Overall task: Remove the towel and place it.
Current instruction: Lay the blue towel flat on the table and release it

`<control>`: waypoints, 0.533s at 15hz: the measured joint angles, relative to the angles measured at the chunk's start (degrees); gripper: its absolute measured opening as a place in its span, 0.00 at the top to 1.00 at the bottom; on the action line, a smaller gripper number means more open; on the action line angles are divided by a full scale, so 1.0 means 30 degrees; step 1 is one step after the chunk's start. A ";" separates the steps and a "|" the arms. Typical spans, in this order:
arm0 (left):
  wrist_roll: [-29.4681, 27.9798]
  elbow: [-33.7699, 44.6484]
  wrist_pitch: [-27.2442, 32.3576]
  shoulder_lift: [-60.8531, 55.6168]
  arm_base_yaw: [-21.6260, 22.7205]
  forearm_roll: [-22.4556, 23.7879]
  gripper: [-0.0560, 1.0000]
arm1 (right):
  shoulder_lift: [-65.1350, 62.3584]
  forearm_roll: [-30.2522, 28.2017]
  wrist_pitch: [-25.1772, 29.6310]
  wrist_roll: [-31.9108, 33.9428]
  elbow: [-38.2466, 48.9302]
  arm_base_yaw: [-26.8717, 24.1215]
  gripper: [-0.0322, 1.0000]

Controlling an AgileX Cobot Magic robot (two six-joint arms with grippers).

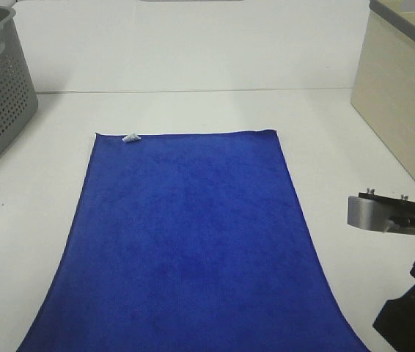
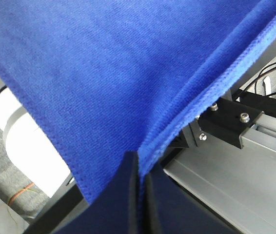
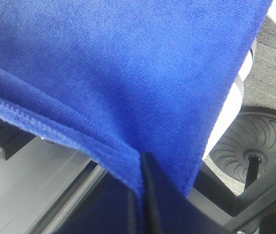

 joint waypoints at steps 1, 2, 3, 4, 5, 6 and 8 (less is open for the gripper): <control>-0.0248 0.0057 0.0000 0.0000 0.0000 -0.0019 0.95 | 0.0000 0.0038 -0.0019 -0.0172 0.0038 -0.0019 0.95; -0.0477 0.0076 0.0000 0.0000 0.0000 0.0000 0.95 | 0.0019 0.0076 -0.0038 -0.0286 0.0038 -0.0019 0.95; -0.0726 0.0076 0.0000 0.0000 0.0000 0.0038 0.95 | 0.0191 0.0095 -0.0038 -0.0306 0.0038 -0.0019 0.95; -0.1050 0.0076 0.0000 0.0038 0.0000 0.0210 0.95 | 0.0611 0.0210 -0.0038 -0.0363 0.0038 -0.0019 0.95; -0.1356 0.0076 0.0000 0.0325 0.0000 0.0382 0.95 | 0.1146 0.0363 -0.0057 -0.0420 0.0038 -0.0019 0.95; -0.1490 0.0076 0.0000 0.0802 0.0000 0.0382 0.95 | 0.1642 0.0401 -0.0057 -0.0592 0.0038 -0.0019 0.95; -0.1547 0.0076 -0.0038 0.2311 0.0000 0.0382 0.95 | 0.2578 0.0439 -0.0076 -0.0917 0.0038 -0.0019 0.95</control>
